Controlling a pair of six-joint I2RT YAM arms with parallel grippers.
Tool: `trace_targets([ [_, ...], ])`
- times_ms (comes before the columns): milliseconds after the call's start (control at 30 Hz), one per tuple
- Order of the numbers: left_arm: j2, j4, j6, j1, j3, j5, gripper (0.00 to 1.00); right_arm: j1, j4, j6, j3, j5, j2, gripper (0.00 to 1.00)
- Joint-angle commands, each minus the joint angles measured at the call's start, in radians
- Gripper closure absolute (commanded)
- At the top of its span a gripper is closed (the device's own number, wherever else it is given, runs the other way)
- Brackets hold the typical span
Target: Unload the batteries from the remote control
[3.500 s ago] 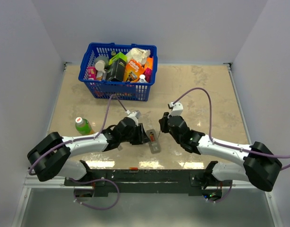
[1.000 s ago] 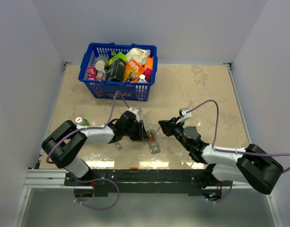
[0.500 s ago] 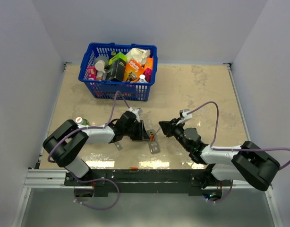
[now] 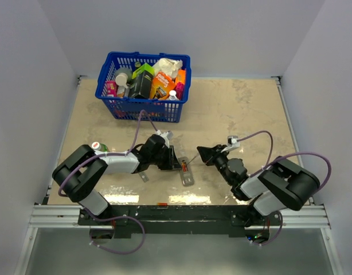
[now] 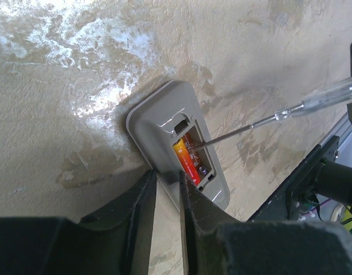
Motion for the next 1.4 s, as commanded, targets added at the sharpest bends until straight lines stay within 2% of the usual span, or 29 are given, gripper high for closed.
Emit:
trace_targets([
  [0, 0.025, 0.073, -0.014, 0.005, -0.010, 0.007, 0.73, -0.038, 0.218, 0.073, -0.070, -0.070, 0.139, 1.00],
  [233, 0.028, 0.057, -0.008, 0.005, -0.004, 0.004, 0.74, -0.122, 0.501, 0.135, -0.113, -0.172, 0.378, 1.00],
  [400, 0.011, 0.024, 0.006, 0.005, -0.003, -0.011, 0.74, -0.145, 0.499, 0.146, -0.099, -0.199, 0.401, 1.00],
  [700, -0.003, 0.016, 0.008, 0.005, -0.018, -0.028, 0.74, -0.180, 0.477, 0.163, -0.112, -0.238, 0.322, 1.00],
  [967, -0.024, 0.025, 0.012, 0.005, -0.027, -0.036, 0.71, -0.185, 0.289, 0.133, -0.090, -0.283, 0.158, 1.00],
  [1133, -0.027, 0.011, 0.011, 0.005, -0.027, -0.036, 0.71, -0.185, 0.025, 0.103, -0.017, -0.282, -0.010, 1.00],
  [1367, -0.038, 0.022, 0.006, 0.005, -0.041, -0.029, 0.71, -0.183, -0.135, 0.058, 0.037, -0.311, -0.143, 1.00],
])
